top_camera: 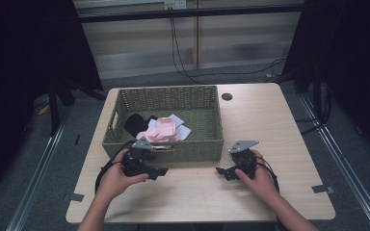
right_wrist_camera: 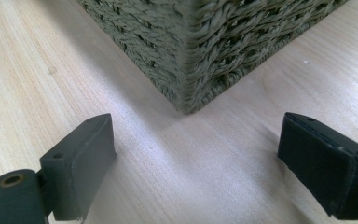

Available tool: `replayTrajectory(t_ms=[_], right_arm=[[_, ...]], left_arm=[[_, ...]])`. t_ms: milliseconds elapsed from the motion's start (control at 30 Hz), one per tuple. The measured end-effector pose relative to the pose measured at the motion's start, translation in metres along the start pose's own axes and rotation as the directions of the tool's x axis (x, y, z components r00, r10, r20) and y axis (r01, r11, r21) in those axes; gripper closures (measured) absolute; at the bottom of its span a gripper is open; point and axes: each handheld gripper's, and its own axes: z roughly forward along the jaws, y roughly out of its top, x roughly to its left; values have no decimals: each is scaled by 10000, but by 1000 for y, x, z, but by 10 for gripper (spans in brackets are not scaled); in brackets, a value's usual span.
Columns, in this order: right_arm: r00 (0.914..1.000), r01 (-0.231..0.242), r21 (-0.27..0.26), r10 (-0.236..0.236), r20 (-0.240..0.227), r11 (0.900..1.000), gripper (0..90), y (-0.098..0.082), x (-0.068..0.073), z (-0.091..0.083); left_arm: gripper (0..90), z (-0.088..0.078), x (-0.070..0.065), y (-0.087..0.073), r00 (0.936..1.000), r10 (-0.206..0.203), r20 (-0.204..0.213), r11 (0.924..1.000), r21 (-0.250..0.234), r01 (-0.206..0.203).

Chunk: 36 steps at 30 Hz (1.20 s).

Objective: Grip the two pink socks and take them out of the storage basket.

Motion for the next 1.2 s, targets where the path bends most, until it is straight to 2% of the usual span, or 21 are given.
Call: replayTrajectory(t_ms=[267, 600, 700, 1000, 1067, 1133, 1167, 1200], right_arm=[[10000, 12, -5, -12, 4, 10000, 102, 0, 0, 0], [10000, 17, -5, -17, 4, 10000, 102, 0, 0, 0], [10000, 17, -4, -17, 4, 10000, 102, 0, 0, 0], [10000, 4, 1, -4, 1, 10000, 102, 0, 0, 0], [10000, 14, -2, -14, 4, 10000, 102, 0, 0, 0], [10000, 2, 0, -2, 1, 10000, 102, 0, 0, 0], [10000, 7, 1, -7, 3, 10000, 102, 0, 0, 0], [10000, 15, -4, -15, 5, 10000, 102, 0, 0, 0]], left_arm=[[253, -17, 1, 19, 9996, 130, 239, 9997, 184, -135], [253, -31, 4, 42, 9990, 14, 439, 10000, 1, -14], [252, -34, 6, 50, 9992, 48, 399, 9999, 143, -53], [253, -45, 14, 68, 9987, 15, 514, 10000, -54, -12], [252, -47, 15, 73, 9992, -49, 405, 9999, -121, 54], [253, -50, 18, 77, 9993, 25, 375, 10000, 14, -26], [252, -50, 19, 79, 9993, -98, 353, 9999, -95, 101], [253, -51, 21, 81, 9993, -21, 368, 10000, 15, 20]])
